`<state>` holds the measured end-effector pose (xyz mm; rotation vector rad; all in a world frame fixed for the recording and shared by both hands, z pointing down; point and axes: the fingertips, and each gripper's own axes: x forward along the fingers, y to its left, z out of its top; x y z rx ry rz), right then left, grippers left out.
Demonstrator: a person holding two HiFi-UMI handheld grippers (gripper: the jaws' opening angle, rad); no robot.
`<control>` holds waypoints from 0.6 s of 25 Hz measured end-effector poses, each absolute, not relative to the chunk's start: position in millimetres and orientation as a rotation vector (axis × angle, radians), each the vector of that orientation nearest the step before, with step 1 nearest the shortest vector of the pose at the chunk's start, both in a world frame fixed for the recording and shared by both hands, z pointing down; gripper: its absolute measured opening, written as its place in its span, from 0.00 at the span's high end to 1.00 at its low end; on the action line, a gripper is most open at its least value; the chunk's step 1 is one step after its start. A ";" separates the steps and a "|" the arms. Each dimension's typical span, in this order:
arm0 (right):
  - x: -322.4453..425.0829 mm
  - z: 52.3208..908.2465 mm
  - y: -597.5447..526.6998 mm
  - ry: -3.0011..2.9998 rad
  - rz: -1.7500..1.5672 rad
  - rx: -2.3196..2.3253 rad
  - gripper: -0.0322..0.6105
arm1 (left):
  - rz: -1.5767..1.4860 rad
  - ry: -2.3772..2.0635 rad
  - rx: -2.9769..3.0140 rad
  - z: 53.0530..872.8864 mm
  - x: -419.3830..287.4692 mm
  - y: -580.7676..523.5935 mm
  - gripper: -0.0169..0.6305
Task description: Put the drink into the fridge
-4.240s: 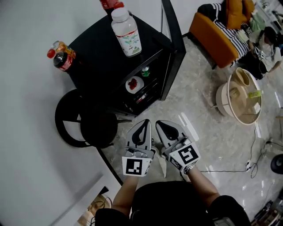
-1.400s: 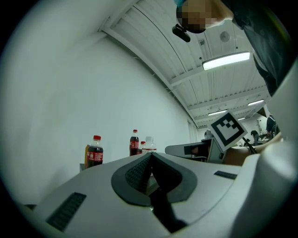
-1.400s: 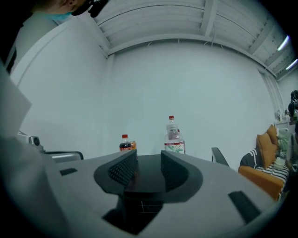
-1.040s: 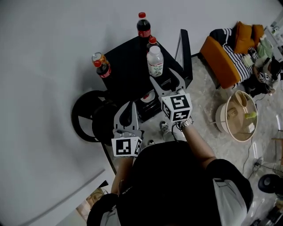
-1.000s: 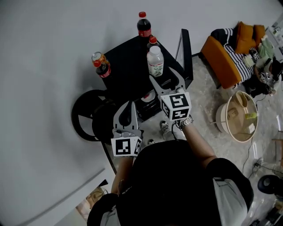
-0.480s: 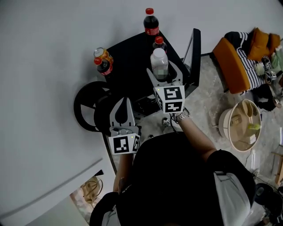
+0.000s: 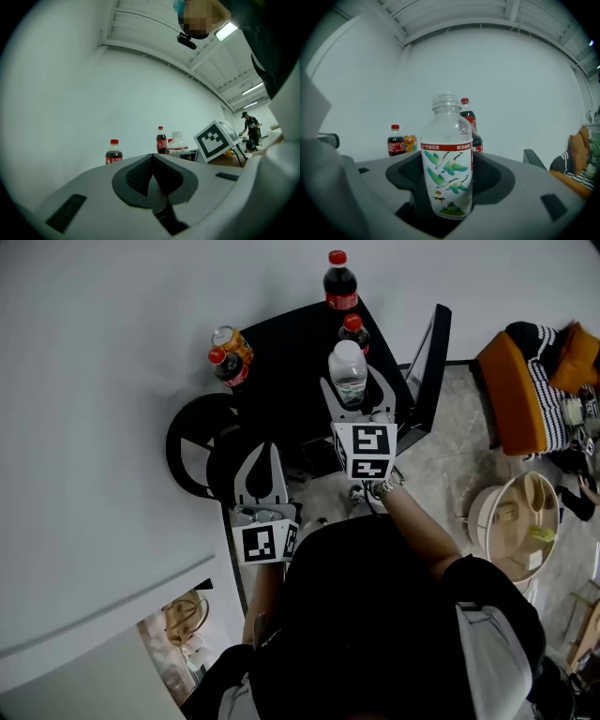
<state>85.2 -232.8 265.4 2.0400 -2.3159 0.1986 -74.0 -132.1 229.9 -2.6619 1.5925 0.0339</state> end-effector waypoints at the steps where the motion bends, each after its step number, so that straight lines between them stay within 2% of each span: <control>1: 85.5 265.0 -232.3 -2.326 0.192 2.032 0.46 | 0.035 1.606 -2.654 230.6 -73.2 -131.7 0.96; 15: 66.5 258.4 -232.8 -2.474 0.159 1.873 0.47 | 0.067 1.734 -2.563 237.8 -84.4 -111.6 0.96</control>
